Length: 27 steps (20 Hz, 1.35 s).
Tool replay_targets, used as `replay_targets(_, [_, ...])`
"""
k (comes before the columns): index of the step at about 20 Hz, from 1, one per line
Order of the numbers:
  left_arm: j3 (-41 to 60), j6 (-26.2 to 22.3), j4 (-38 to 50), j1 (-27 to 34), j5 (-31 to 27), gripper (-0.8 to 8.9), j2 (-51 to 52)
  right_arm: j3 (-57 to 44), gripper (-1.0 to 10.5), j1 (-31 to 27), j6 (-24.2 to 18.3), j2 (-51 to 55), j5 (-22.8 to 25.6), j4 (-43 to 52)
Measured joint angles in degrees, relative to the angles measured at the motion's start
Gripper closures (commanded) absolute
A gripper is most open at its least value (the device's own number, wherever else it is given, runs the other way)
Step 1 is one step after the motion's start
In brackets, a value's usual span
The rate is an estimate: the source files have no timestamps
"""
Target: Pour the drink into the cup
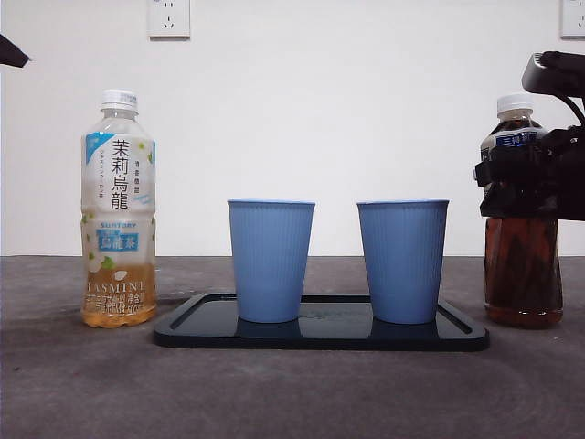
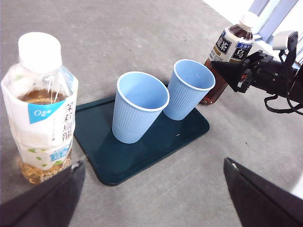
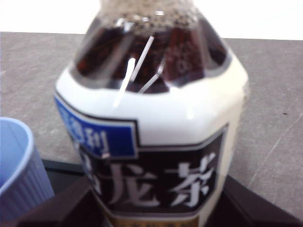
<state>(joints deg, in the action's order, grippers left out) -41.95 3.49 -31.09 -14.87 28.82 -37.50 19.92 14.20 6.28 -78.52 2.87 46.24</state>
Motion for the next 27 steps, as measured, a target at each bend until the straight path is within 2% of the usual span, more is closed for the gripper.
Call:
replay_targets(4, [0.0, 0.0, 0.0, 0.0, 0.0, 3.46, 0.0, 0.0, 7.2, 0.0, 0.02, 0.0, 0.04, -0.24])
replay_targets(9, [0.0, 0.0, 0.0, 0.0, 0.0, 3.46, 0.0, 0.09, 4.9, 0.0, 0.0, 0.15, 0.11, 0.59])
replay_targets(12, [0.0, 0.0, 0.0, 0.0, 0.0, 3.46, 0.0, 0.55, 4.7, 0.0, -0.02, 2.23, 0.11, -1.77])
replay_targets(21, [0.02, 0.02, -0.17, 0.0, -0.37, 3.5, 0.0, 1.38, 4.6, 1.86, 1.16, 24.26, -0.09, -30.03])
replay_targets(24, [0.39, 0.11, -0.15, 0.0, -1.88, 3.5, 0.0, 4.44, 4.6, 2.97, 3.06, 31.98, -0.39, -42.53])
replay_targets(27, [1.05, 0.33, -0.42, -0.02, -3.78, 3.5, 0.0, 10.14, 4.6, 4.17, 5.25, 38.73, -3.61, -57.07])
